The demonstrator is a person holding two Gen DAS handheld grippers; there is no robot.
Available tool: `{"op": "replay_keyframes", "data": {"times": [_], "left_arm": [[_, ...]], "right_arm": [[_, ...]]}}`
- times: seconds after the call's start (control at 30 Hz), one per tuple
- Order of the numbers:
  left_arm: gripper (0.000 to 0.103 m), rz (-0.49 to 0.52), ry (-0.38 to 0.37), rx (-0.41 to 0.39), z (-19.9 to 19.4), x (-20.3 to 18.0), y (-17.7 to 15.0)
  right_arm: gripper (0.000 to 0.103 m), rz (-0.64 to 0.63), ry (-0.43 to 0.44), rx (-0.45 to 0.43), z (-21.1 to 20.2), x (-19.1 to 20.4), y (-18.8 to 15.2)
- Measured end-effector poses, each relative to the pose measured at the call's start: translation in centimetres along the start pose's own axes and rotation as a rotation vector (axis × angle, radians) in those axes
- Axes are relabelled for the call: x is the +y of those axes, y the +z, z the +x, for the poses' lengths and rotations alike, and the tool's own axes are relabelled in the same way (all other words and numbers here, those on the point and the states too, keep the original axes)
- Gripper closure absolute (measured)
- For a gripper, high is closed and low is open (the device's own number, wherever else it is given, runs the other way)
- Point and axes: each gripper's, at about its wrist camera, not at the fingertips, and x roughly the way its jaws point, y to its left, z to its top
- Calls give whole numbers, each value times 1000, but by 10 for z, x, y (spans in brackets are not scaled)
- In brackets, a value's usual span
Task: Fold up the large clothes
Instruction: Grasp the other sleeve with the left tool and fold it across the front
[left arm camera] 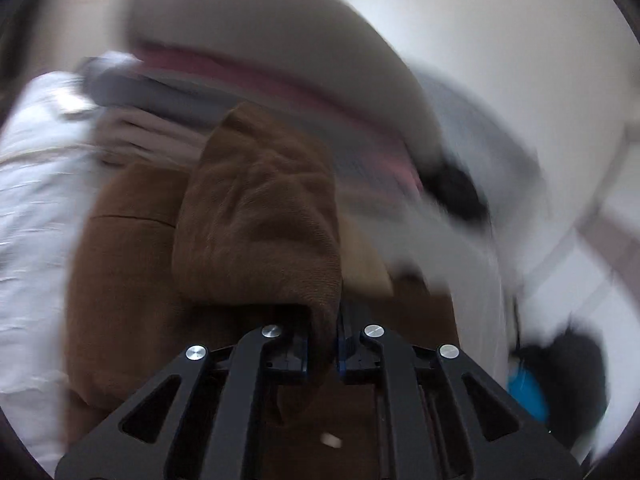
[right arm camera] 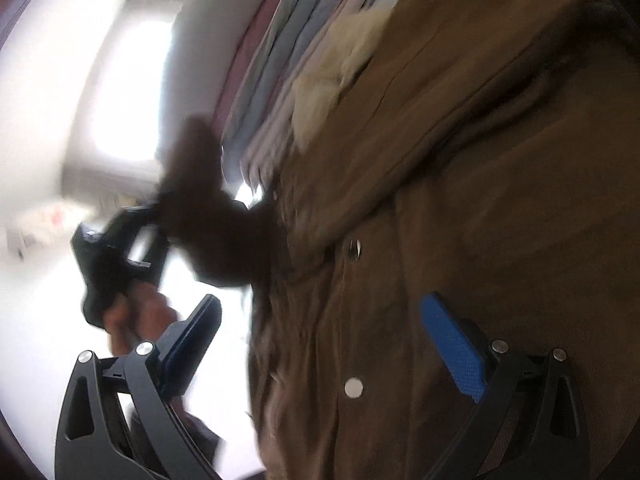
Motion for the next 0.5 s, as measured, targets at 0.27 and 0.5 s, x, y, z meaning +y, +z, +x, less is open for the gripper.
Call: {"op": "replay_keyframes", "data": {"times": [0.27, 0.5], "left_arm": [[77, 357, 159, 351, 101, -92, -89], [62, 364, 89, 225, 17, -110, -65]], "right_arm": [[6, 257, 166, -150, -45, -41, 19], [6, 228, 156, -150, -42, -31, 15]]}}
